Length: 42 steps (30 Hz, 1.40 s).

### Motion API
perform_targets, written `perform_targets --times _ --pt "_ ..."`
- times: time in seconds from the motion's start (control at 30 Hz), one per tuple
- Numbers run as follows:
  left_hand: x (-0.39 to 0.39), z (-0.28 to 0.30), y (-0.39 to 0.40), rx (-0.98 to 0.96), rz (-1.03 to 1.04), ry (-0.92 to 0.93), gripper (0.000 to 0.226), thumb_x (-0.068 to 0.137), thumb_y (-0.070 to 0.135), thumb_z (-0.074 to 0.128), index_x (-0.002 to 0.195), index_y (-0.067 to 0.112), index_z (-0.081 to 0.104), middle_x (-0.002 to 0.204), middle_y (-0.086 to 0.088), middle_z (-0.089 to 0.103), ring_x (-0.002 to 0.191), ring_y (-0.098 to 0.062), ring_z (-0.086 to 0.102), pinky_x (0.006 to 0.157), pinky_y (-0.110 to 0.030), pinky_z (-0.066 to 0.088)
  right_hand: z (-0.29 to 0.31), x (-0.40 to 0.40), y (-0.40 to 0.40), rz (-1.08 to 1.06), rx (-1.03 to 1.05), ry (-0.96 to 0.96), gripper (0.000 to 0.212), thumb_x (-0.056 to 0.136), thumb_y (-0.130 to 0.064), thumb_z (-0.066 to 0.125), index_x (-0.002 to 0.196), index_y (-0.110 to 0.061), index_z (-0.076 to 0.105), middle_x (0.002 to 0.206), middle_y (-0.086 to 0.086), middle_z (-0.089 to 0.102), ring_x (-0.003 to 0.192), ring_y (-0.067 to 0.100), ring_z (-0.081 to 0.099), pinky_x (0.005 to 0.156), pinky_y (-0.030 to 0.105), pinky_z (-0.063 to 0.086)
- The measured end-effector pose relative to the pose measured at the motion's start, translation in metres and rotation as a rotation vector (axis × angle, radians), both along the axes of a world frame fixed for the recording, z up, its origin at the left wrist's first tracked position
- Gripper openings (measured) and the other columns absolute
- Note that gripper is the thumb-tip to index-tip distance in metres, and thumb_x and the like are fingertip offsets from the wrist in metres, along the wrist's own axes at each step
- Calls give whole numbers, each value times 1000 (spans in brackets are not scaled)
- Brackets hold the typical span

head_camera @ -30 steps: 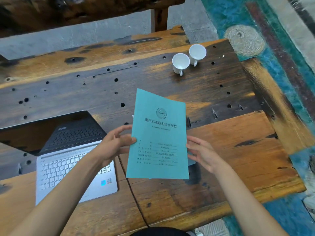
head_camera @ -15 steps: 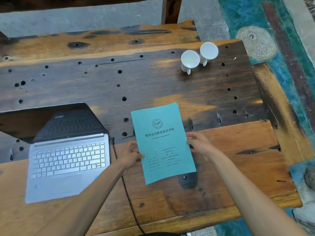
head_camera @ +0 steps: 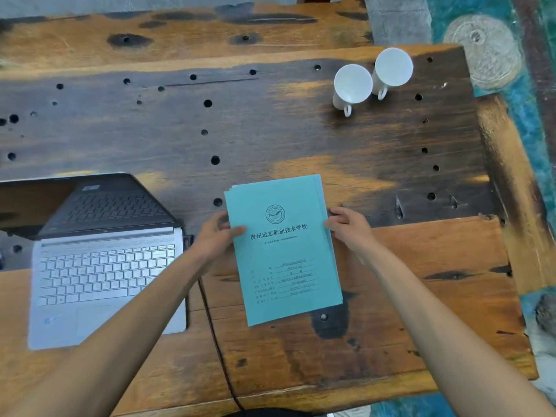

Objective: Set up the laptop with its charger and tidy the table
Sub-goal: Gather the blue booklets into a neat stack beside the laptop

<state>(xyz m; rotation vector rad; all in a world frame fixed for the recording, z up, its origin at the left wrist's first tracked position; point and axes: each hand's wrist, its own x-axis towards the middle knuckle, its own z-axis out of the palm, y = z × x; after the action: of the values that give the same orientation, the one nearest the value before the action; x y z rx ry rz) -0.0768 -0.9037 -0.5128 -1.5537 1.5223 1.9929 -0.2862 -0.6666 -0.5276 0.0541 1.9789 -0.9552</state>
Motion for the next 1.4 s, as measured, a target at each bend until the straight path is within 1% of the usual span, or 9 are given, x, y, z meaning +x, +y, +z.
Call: perform_targets --times 0.1,0.27,0.53,0.7,0.9,1.0,1.13,1.23,1.4 --pt "-10 -3 -5 35 11 -13 39 86 7 77 120 14 59 116 -2 70 100 -15 71 87 -34 57 -1 1 -11 -2 -6 8 43 85 -21 83 123 -21 63 102 -5 69 85 1 70 66 15 53" --pt "-14 -2 -5 145 -15 61 32 89 0 70 115 19 70 112 0 77 102 -20 74 96 -44 56 -6 3 -12 -59 -8 -28 50 80 -18 88 122 -16 61 106 0 69 92 10 70 66 21 54" --pt "2 44 -3 91 -232 269 43 89 2 71 130 15 61 124 -2 73 113 -20 70 89 -34 59 2 -4 0 -84 -56 -78 51 77 -22 90 120 -20 63 126 6 63 114 20 64 101 42 54" --pt "27 82 16 31 -308 379 43 87 -2 73 126 14 62 122 -3 73 114 -19 69 88 -31 59 46 0 14 -34 -270 -94 91 68 -28 95 146 -25 47 136 -2 65 120 11 64 103 36 51" --pt "68 112 40 -83 -246 471 45 83 -5 75 116 25 70 120 -1 74 115 -19 69 83 -31 60 107 31 46 119 -394 97 38 81 -22 85 114 -30 69 117 -8 76 111 13 71 92 32 61" --pt "85 128 48 -197 -248 517 52 81 -6 76 115 34 71 121 2 74 116 -13 67 87 -25 57 126 57 63 103 -473 162 44 81 -12 84 115 -34 69 119 -11 75 110 9 71 91 23 58" --pt "108 140 53 -310 -296 530 48 82 0 77 115 34 70 118 4 74 110 -15 69 92 -27 56 134 89 77 53 -543 202 47 81 2 81 119 -22 67 122 -5 75 116 16 70 97 27 56" --pt "121 144 60 -300 -241 525 47 83 0 77 119 29 69 120 5 74 115 -15 68 99 -35 54 140 110 79 42 -553 247 44 83 2 79 119 -20 67 123 -6 75 117 13 69 97 23 55" --pt "139 153 64 -398 -297 520 37 85 8 78 113 31 72 119 16 73 116 -2 64 100 -30 48 149 137 82 -22 -510 320 33 86 -2 79 111 -21 71 114 -11 77 111 4 69 88 12 51"
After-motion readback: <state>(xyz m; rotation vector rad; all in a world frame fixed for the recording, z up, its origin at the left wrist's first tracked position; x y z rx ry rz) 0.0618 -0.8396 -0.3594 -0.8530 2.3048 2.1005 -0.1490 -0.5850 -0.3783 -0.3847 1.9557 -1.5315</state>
